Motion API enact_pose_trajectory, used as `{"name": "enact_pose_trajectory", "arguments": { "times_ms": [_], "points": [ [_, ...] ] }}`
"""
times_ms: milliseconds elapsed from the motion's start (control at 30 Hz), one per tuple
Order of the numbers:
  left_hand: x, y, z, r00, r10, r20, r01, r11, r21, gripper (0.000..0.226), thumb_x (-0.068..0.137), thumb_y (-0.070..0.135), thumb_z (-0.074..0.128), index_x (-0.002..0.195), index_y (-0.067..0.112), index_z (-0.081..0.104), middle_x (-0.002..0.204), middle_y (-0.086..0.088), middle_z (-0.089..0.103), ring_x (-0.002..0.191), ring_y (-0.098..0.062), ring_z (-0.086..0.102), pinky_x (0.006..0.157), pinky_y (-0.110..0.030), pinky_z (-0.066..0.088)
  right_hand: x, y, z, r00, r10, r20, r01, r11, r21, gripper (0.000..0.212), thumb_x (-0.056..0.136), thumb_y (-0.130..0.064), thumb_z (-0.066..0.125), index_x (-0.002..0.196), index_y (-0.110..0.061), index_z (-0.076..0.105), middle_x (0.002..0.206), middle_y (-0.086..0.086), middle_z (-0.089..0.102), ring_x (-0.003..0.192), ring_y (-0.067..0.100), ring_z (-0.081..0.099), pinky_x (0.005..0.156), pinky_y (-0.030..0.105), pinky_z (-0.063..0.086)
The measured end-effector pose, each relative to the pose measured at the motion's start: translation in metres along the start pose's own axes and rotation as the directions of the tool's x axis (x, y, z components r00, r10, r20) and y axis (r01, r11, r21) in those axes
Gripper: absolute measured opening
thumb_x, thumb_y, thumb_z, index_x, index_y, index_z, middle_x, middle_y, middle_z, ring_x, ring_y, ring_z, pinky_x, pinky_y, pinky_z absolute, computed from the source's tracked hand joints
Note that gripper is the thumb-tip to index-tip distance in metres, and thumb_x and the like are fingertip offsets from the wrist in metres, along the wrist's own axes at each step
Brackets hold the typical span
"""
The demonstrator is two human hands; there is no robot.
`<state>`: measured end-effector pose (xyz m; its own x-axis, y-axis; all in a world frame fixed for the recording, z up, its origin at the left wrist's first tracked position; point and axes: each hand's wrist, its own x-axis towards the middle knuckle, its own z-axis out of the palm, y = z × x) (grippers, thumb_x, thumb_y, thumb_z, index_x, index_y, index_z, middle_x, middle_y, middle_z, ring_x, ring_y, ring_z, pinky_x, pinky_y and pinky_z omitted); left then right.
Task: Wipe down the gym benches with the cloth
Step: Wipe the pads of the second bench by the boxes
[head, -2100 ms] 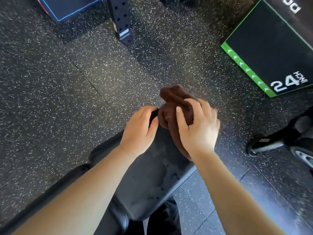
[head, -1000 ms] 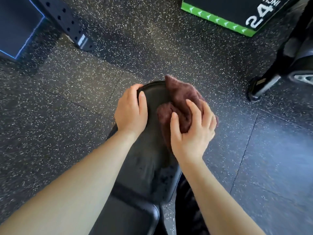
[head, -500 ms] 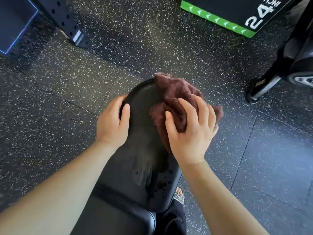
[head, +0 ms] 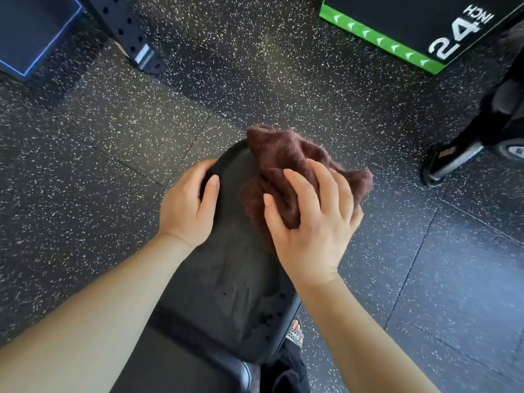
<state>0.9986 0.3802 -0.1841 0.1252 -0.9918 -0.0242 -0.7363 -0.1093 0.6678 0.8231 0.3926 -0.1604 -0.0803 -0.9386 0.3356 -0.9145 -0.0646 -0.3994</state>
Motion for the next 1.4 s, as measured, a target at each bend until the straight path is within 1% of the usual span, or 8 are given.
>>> {"name": "enact_pose_trajectory", "arguments": {
  "times_ms": [233,333,467,767,933,1033,1233,1400],
  "points": [
    [-0.003,0.002,-0.002,0.999,-0.031,0.020,0.032,0.999,-0.009,0.035,0.096,0.033,0.033,0.121,0.018,0.052,0.118,-0.002,0.060,0.107,-0.020,0.052,0.078,-0.020,0.031,-0.060,-0.006,-0.002,0.995,-0.086,0.052,0.087,0.996,-0.014,0.032,0.085,-0.055,0.055,0.109,-0.034,0.059,0.125,-0.001,0.062,0.120,0.022,0.047,0.092,0.046,0.035],
    [-0.018,-0.008,-0.009,0.997,-0.018,0.074,0.020,0.999,-0.030,0.034,0.098,0.030,0.034,0.127,0.017,0.048,0.125,-0.002,0.056,0.113,-0.017,0.048,0.084,-0.018,0.030,-0.061,-0.014,0.000,0.999,-0.037,0.017,0.037,0.999,-0.012,0.032,0.084,-0.052,0.058,0.106,-0.031,0.066,0.123,-0.001,0.062,0.118,0.023,0.048,0.092,0.046,0.036],
    [-0.077,-0.048,-0.032,0.984,-0.088,0.153,0.083,0.996,0.034,0.040,0.097,0.030,0.038,0.134,0.016,0.042,0.130,-0.004,0.050,0.119,-0.020,0.045,0.092,-0.028,0.033,-0.027,-0.053,0.017,0.998,0.047,0.033,-0.047,0.998,0.028,0.034,0.083,-0.050,0.058,0.108,-0.029,0.067,0.127,-0.001,0.058,0.121,0.028,0.047,0.097,0.053,0.031],
    [-0.183,-0.106,-0.048,0.959,-0.213,0.186,0.208,0.977,0.051,0.049,0.093,0.024,0.045,0.140,0.018,0.032,0.132,-0.003,0.049,0.119,-0.019,0.047,0.097,-0.035,0.039,-0.124,-0.078,0.032,0.959,-0.216,0.181,0.211,0.976,0.049,0.031,0.084,-0.050,0.059,0.106,-0.029,0.066,0.121,-0.001,0.060,0.117,0.024,0.044,0.097,0.048,0.026],
    [-0.225,-0.121,-0.030,0.971,-0.125,0.205,0.082,0.975,0.205,0.047,0.089,0.030,0.036,0.128,0.006,0.045,0.125,-0.011,0.052,0.116,-0.027,0.048,0.100,-0.035,0.035,-0.188,-0.061,0.024,0.955,-0.238,0.179,0.240,0.971,0.013,0.032,0.085,-0.052,0.056,0.111,-0.034,0.054,0.120,0.000,0.062,0.115,0.023,0.047,0.087,0.049,0.037],
    [-0.239,-0.123,-0.019,0.975,-0.095,0.202,0.022,0.942,0.335,0.047,0.089,0.028,0.036,0.128,0.004,0.048,0.132,-0.014,0.047,0.124,-0.028,0.039,0.104,-0.047,0.035,-0.186,-0.058,0.022,0.950,-0.250,0.187,0.248,0.968,0.032,0.032,0.086,-0.052,0.055,0.111,-0.032,0.058,0.120,0.001,0.061,0.115,0.023,0.044,0.088,0.051,0.037],
    [-0.241,-0.123,-0.013,0.981,-0.103,0.163,0.032,0.921,0.388,0.046,0.090,0.027,0.034,0.127,0.004,0.049,0.133,-0.012,0.048,0.126,-0.028,0.041,0.103,-0.046,0.034,-0.140,-0.063,0.024,0.974,-0.174,0.142,0.173,0.985,0.020,0.031,0.088,-0.049,0.055,0.110,-0.029,0.064,0.125,0.001,0.057,0.118,0.024,0.038,0.092,0.057,0.033],
    [-0.240,-0.123,-0.015,0.975,-0.105,0.196,0.021,0.922,0.387,0.048,0.090,0.030,0.032,0.127,0.004,0.048,0.134,-0.013,0.046,0.126,-0.028,0.039,0.104,-0.044,0.033,-0.176,-0.048,0.016,0.964,-0.216,0.155,0.211,0.976,0.047,0.033,0.088,-0.051,0.053,0.113,-0.030,0.058,0.124,0.002,0.059,0.117,0.024,0.041,0.091,0.056,0.038]
  ]
}}
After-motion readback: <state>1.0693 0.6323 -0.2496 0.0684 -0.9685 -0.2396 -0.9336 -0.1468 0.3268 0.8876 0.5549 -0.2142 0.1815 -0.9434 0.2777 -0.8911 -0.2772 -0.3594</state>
